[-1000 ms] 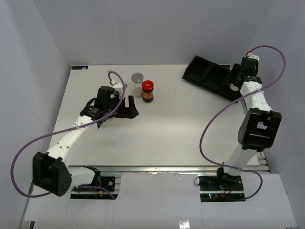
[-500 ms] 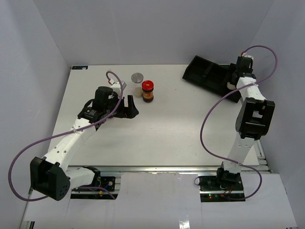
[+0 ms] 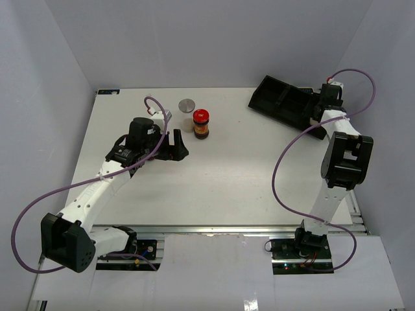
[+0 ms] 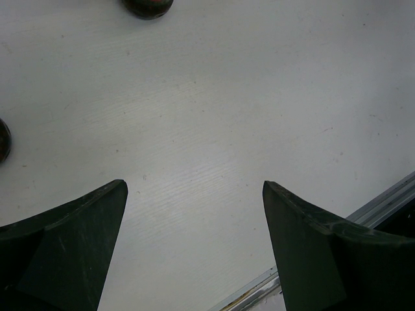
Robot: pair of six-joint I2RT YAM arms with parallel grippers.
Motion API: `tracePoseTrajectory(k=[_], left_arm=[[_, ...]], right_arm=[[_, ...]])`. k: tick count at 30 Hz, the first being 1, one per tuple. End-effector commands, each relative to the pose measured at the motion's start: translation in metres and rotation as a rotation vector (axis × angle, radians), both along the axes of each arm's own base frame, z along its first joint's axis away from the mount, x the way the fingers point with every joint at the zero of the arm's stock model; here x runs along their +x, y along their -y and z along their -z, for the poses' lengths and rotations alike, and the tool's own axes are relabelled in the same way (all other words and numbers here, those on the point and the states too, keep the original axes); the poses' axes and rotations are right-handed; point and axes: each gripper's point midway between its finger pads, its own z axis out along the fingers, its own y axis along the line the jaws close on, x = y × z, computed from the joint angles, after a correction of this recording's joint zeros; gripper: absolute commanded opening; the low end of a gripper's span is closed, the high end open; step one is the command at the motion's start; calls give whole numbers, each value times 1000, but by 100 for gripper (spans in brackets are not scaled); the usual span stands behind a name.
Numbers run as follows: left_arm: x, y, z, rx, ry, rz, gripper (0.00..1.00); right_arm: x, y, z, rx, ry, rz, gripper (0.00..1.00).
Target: Organize the condiment bottles
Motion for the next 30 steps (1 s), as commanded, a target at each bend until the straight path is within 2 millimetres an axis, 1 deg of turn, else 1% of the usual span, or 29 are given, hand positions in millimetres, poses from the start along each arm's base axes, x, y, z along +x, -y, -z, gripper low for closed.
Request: tracePoseTrajectory(k=[1,6,9,12,16,19,22,25,27,29,30], left_arm=[[2,-1,-8,-6,32,-6,96],[2,-2,-8,-4,32,-7,96],[1,-2,-8,-4,32,-7,96],[0,-2,-8,-3,33,-8,97],[1,-3,-9,-3,36,-8,97],[0,-3,-9,-3,38,-8,97],[2,-5,-10,4,43,-17,97],[3,-6,-12,9,45,-28,97],[6,-6,-19,6,55,-40,97],[12,-6,-34,-7,83,-54,97],[14,-7,-39,-7,92,-67,97]], right_arm=[[22,13,-33,-34,148,36,61],[23,13,-32,-31,149,37,73],[23,14,-27,-25,141,37,77],[24,14,-23,-16,133,35,78],[25,12,-22,-7,132,26,82],[25,11,-25,-8,135,24,82],[23,11,-32,-11,125,19,83],[17,7,-53,3,107,11,83],[9,2,-84,22,130,-2,85],[-6,-13,-99,75,128,-30,86],[-11,-21,-107,94,139,-55,87]])
